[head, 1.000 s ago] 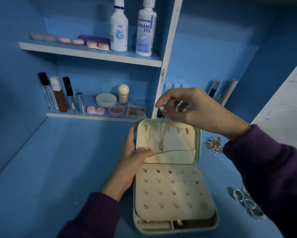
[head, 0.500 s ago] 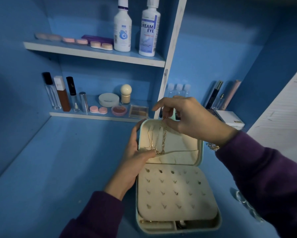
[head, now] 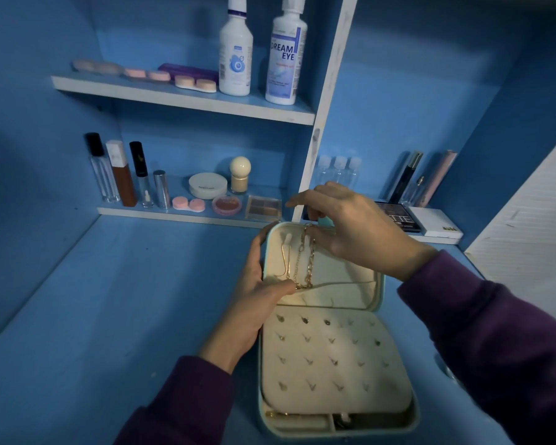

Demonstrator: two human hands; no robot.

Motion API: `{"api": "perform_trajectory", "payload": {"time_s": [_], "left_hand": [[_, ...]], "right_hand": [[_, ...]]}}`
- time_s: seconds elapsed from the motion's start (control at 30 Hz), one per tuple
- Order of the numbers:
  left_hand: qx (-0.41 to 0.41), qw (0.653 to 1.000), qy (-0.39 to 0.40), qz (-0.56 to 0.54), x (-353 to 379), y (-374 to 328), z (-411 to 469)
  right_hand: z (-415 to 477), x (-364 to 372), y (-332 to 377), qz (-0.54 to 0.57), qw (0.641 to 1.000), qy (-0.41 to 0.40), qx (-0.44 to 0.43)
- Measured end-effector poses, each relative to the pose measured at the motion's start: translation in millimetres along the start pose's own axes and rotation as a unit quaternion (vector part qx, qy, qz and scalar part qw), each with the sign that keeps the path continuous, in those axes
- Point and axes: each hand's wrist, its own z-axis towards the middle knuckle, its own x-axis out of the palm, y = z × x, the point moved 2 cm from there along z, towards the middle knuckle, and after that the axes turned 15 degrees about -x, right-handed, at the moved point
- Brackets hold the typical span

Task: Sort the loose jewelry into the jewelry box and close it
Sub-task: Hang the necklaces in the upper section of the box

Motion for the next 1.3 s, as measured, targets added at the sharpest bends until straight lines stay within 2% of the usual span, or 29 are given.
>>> {"api": "perform_trajectory", "payload": {"time_s": [0.43,0.5,0.63,0.77,0.83,0.9,1.03,1.2,1.3], "left_hand": [[-0.008,1.0,0.001,-0.005,1.3,-2.1,-1.5],[-0.007,1.0,0.0,-0.009,1.1,-1.8,-1.5],[0.005,1.0,0.009,-0.014,1.6,-2.3,-2.0],[0.009,1.0,0.013,-0.025,1.3,-1.3,-0.4],[0.002,0.999,0.011,-0.03,0.5,-0.5,0.3],[0.0,0.999,0.014,-0.045,1.1,-0.6,0.3],[-0.02,0.995,0.024,-0.095,1.6,-1.7,0.9],[-0.017,0.995,0.034,-0.096,1.9,-2.3,-0.8],[-0.015,0.995,0.037,-0.094,2.8,-2.3,0.2]], "right_hand": [[-8.4,-1.4,-12.4,0.054,0.991,0.031,0.116],[-10.9,-1.1,-10.7,0.053,0.992,0.014,0.114],[-21.9,0.1,8.0,0.04,0.996,-0.048,0.059],[-44.3,14.6,28.3,0.017,0.999,0.042,0.029],[-52.7,20.8,29.2,0.011,0.996,0.081,0.047],[-56.9,24.6,29.1,0.014,0.994,0.083,0.068],[-61.2,29.0,28.6,0.073,0.991,0.048,0.098],[-65.3,30.2,26.5,0.196,0.978,0.011,0.076],[-67.5,31.0,25.1,0.232,0.969,-0.008,0.083]]}}
